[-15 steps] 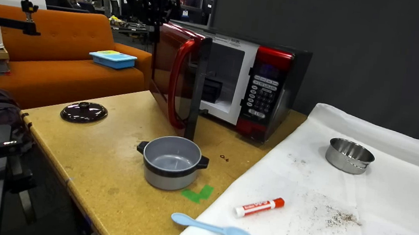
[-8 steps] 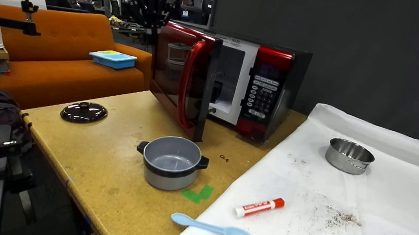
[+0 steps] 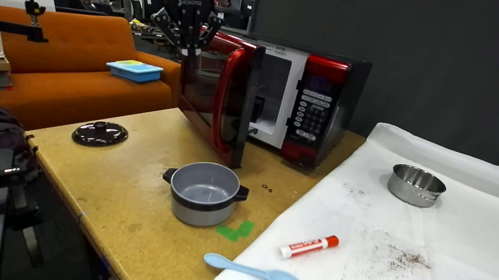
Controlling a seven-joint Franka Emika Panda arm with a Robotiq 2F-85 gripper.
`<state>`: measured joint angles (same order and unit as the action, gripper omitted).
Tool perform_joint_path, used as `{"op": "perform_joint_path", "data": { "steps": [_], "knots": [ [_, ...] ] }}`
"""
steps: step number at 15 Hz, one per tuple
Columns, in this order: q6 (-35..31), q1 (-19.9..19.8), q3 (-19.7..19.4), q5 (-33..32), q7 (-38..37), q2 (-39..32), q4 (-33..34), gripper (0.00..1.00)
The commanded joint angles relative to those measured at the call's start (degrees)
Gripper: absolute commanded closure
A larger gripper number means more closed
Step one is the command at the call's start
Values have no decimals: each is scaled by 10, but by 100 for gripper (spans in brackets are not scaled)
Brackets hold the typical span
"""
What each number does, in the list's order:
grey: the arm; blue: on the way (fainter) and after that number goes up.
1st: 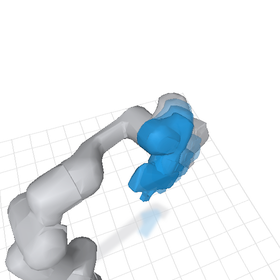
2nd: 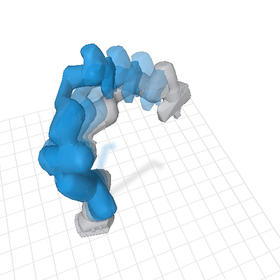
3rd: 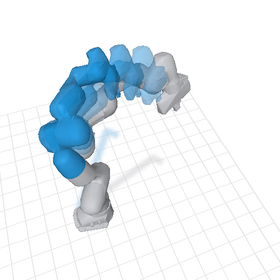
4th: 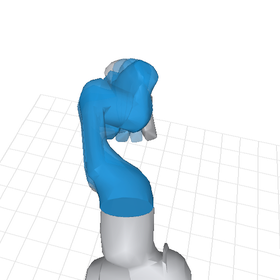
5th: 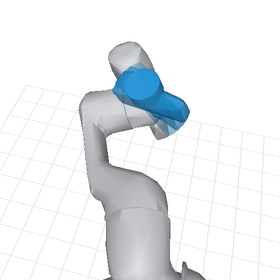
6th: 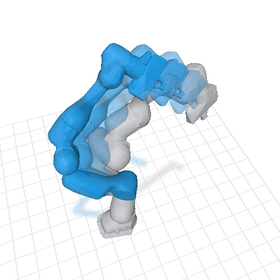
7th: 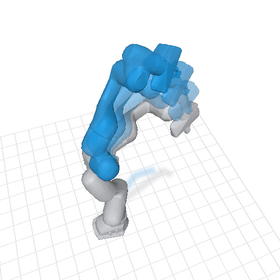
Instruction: Close the microwave door
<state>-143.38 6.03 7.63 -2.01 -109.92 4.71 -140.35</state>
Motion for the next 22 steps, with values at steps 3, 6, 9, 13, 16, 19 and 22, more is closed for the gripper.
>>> {"op": "perform_joint_path", "data": {
  "steps": [3, 6, 9, 13, 16, 19, 22],
  "knots": [
    [-32, -24, 3, -31, -84, 24, -16, 100],
    [-48, -34, -2, -42, -95, 6, 1, 100],
    [-81, -43, -7, -67, -92, -17, 21, 100],
    [-102, -37, -14, -92, -92, -55, 68, 100],
    [-103, -28, -20, -114, -95, -85, 107, 100],
    [-106, -16, -28, -128, -94, -117, 145, 100],
    [-125, -6, -42, -124, -88, -145, 167, 100]
  ]
}}
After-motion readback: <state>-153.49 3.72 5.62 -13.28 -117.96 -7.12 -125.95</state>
